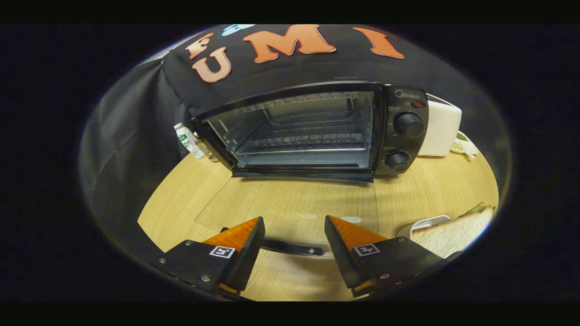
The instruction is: Open the toaster oven, put the food inside, and close the toaster oven door.
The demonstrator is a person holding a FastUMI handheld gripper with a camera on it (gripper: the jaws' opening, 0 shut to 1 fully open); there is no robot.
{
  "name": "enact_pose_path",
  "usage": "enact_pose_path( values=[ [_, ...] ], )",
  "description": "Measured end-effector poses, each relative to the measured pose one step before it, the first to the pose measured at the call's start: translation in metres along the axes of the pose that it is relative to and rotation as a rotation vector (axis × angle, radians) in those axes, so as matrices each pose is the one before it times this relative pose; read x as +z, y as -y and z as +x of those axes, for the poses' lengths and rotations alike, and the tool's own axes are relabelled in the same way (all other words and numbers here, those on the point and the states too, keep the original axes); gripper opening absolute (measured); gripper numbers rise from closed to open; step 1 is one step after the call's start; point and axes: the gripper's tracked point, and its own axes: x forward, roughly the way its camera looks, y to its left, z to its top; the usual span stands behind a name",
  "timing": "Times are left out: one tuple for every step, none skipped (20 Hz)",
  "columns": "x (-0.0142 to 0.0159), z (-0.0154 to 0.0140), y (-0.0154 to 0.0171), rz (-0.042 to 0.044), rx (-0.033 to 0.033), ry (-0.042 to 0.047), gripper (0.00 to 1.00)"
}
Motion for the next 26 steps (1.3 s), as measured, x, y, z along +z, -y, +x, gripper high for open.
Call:
enact_pose_path(
  values=[
    [0.00728, -0.0095, 0.00326, -0.00713, -0.00282, 0.02252, 0.8],
    [0.00873, -0.01048, 0.00226, -0.01059, -0.00135, 0.03, 0.82],
    [0.00791, -0.01173, 0.00348, -0.01431, -0.00391, 0.02792, 0.84],
    [0.00864, -0.01147, 0.00516, -0.01727, -0.00625, 0.02434, 0.87],
    [0.00711, -0.0131, 0.00767, -0.02049, -0.01751, 0.02045, 0.9],
    [0.00712, -0.01355, 0.01315, -0.01962, -0.02616, 0.02108, 0.93],
    [0.00703, -0.01034, 0.01387, -0.00937, -0.02561, 0.01732, 0.94],
    [0.0052, -0.00948, 0.01576, 0.00048, -0.02856, 0.00948, 0.96],
    [-0.00081, -0.00655, 0.01828, 0.00599, -0.02641, 0.00166, 0.96],
    [0.00133, -0.00525, 0.01736, 0.00633, -0.02663, -0.00557, 0.97],
    [0.00135, -0.00373, 0.01939, 0.00296, -0.03003, -0.00147, 0.97],
    [0.00021, -0.00258, 0.02176, -0.00039, -0.03429, -0.00078, 0.98],
    [-0.00287, 0.00233, 0.02053, -0.00393, -0.03422, -0.00865, 0.98],
    [-0.00195, 0.00017, 0.01649, 0.0009, -0.02691, -0.01357, 0.98],
    [-0.00652, 0.00175, 0.01221, 0.00643, -0.00644, -0.02485, 0.98],
    [-0.0085, 0.00165, 0.00904, 0.01186, 0.00239, -0.02754, 0.98],
    [-0.00866, 0.00356, 0.00774, 0.01806, 0.01117, -0.03226, 0.98],
    [-0.01062, 0.00478, 0.00459, 0.02747, 0.01886, -0.03722, 0.98],
    [-0.01042, 0.00466, 0.00147, 0.02815, 0.02874, -0.03916, 0.98],
    [-0.00871, 0.00379, -0.00115, 0.02902, 0.02729, -0.0282, 0.99],
    [-0.00732, 0.00594, -0.00061, 0.02711, 0.02174, -0.02693, 0.99],
    [-0.0085, 0.00527, -0.00148, 0.02458, 0.02486, -0.02757, 0.99],
    [-0.00651, 0.00669, -0.00308, 0.02251, 0.02175, -0.02976, 1.0],
    [-0.00806, 0.00297, -0.00536, 0.01381, 0.02944, -0.0293, 0.99],
    [-0.00452, 0.00484, -0.00436, 0.00714, 0.01904, -0.01613, 0.99],
    [-0.0032, 0.00451, -0.00194, 0.0, 0.01388, -0.01444, 1.0]
  ],
)
